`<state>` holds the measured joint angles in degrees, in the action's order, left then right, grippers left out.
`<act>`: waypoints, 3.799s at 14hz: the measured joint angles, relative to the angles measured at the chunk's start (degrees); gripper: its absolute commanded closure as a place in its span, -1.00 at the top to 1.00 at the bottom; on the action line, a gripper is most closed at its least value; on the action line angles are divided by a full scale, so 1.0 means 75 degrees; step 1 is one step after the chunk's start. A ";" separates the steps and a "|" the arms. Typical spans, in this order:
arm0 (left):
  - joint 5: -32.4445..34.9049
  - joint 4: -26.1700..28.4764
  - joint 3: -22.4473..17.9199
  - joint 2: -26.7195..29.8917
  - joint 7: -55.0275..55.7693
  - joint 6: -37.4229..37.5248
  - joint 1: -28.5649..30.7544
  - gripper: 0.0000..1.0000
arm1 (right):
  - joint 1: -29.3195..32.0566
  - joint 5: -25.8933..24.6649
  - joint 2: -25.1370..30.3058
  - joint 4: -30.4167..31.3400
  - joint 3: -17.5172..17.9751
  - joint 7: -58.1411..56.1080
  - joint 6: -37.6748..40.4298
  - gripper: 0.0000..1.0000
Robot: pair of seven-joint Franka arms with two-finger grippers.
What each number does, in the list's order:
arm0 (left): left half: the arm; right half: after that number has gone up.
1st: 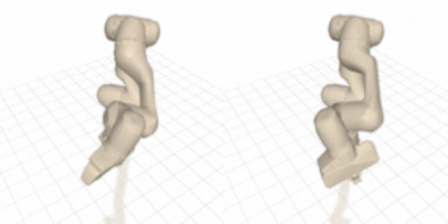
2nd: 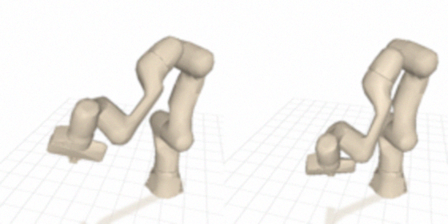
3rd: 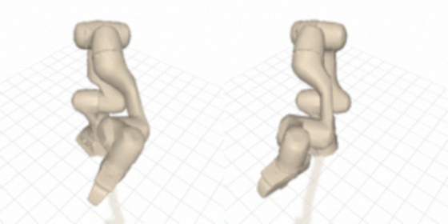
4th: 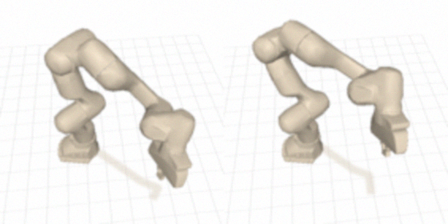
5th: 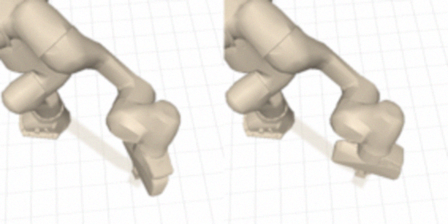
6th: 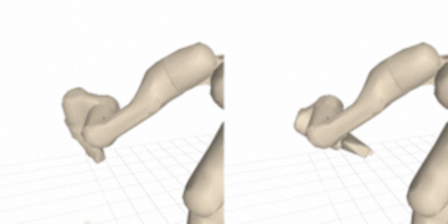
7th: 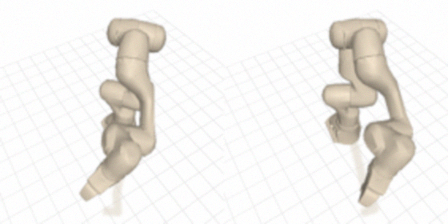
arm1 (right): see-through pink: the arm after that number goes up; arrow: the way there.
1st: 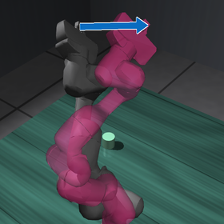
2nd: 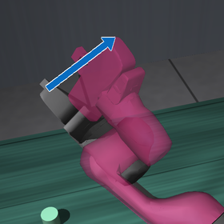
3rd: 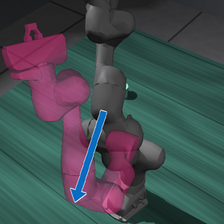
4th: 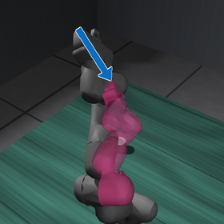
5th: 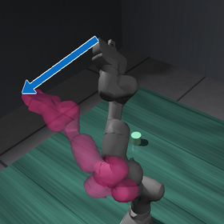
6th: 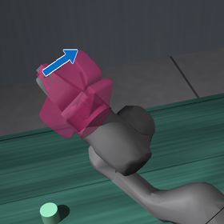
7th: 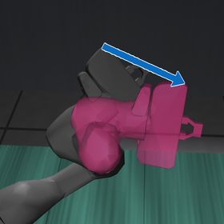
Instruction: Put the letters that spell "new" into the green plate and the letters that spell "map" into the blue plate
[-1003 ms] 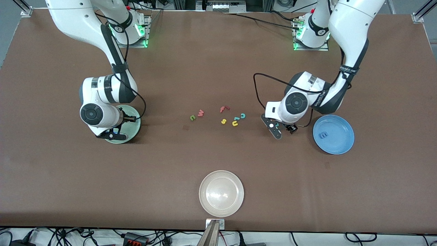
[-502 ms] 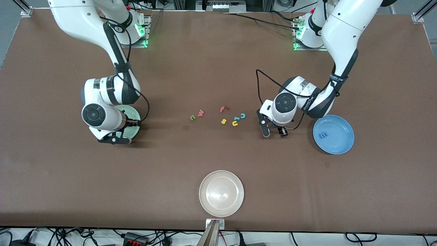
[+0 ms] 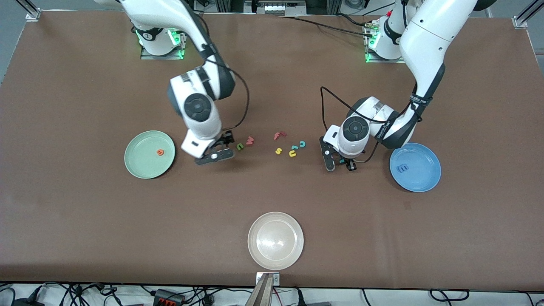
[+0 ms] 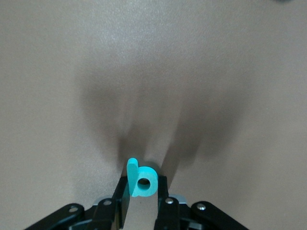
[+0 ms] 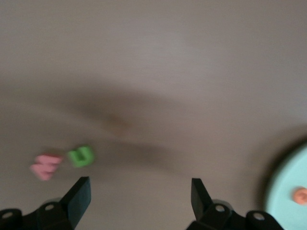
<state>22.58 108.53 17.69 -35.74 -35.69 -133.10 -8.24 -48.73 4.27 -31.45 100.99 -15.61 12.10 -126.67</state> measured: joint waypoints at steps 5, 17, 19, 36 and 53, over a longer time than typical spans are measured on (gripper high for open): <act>0.0000 -0.0349 -0.0022 0.0225 0.0002 0.0876 0.0218 -0.71 | -0.0605 0.0470 -0.0813 -0.0335 -0.0011 0.0050 -0.0361 0.19; 0.0000 -0.0236 -0.0092 0.0700 0.1123 0.2562 0.2940 -0.25 | -0.0583 0.0500 -0.1260 -0.0372 -0.0074 0.0043 -0.0845 0.06; 0.0000 0.0037 -0.0083 0.0705 0.1387 0.2344 0.2997 1.00 | -0.0583 0.0500 -0.1266 -0.0364 -0.0076 0.0043 -0.0822 0.02; -0.1074 0.0333 0.2084 0.1170 0.7084 0.2153 0.3095 1.00 | -0.0479 0.0531 -0.1206 -0.0403 -0.0288 0.0026 -0.0502 -0.71; 0.0862 0.1364 0.2021 0.0327 0.5567 -0.0040 0.2464 -0.20 | 0.1943 0.1124 -0.0940 0.0306 -0.2104 -0.2989 0.1366 1.00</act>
<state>29.05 118.76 32.84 -33.29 6.07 -133.40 10.24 -34.16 12.70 -38.49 103.28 -31.38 -10.32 -116.42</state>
